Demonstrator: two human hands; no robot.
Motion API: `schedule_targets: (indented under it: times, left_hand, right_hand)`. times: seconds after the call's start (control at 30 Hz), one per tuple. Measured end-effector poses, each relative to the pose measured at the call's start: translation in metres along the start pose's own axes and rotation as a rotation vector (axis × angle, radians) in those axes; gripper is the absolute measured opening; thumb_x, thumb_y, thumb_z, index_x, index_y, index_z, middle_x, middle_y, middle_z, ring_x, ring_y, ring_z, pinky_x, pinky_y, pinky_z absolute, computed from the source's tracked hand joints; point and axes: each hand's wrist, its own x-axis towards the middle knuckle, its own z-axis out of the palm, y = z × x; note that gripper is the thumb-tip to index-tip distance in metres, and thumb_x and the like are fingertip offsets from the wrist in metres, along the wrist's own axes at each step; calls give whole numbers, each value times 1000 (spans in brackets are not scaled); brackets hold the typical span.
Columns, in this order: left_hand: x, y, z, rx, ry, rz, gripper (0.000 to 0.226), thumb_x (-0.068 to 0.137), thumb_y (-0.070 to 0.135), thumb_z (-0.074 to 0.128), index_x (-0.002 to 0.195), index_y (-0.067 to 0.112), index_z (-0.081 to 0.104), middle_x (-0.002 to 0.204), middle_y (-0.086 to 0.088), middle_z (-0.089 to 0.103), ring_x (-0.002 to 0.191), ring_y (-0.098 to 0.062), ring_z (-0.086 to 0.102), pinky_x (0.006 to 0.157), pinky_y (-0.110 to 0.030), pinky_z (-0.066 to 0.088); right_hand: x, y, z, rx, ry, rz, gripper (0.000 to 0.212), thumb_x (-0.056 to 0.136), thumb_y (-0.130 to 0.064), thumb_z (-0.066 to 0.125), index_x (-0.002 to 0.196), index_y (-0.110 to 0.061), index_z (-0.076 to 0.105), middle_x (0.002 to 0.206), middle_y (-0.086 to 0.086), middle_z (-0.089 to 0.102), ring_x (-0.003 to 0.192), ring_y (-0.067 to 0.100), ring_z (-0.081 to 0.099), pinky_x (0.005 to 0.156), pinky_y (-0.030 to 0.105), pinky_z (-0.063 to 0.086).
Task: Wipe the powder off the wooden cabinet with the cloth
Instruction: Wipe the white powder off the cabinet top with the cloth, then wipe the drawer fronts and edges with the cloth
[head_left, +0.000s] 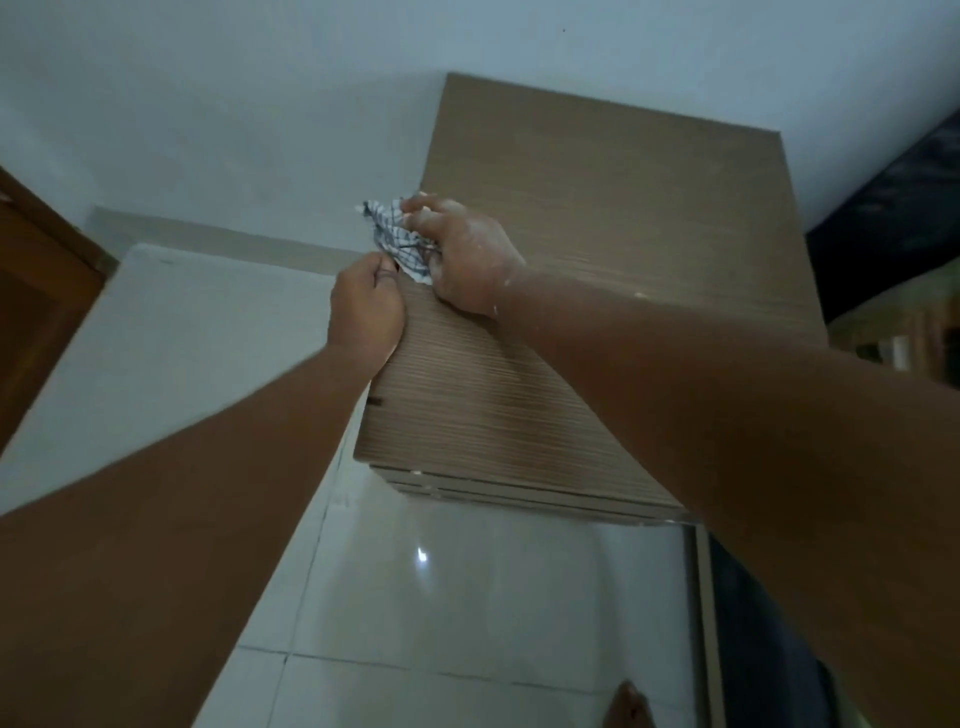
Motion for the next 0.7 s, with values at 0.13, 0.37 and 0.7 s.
schedule_targets:
  times: [0.13,0.37,0.7]
  left_hand:
    - [-31,-9,-13,-166,-55,-101,35,95,11,45,62,21,52,63,7,50,67,-16,48,65,-29,36]
    - [-78,-29,-43,-353,-147,-120,24,85,17,49,84,17,73,88,-9,74,81,-23,66,77,-47,55]
    - [-147,-65,-40,-802,-74,71,32,94,-3,48,97,17,73,94,-6,74,89,-17,70,77,-31,57]
  right_hand:
    - [-34,-23,7,21,3,1,48,92,-6,58,137,-20,61,153,-6,48,140,13,47,112,22,37]
    - [-92,-66,18,28,-8,15,47,94,-9,56,139,-22,59,153,-9,48,142,13,44,114,22,34]
    - [-169,-96,40,-17,17,-206,49,92,-10,56,138,-24,60,153,-7,50,136,16,53,109,27,46]
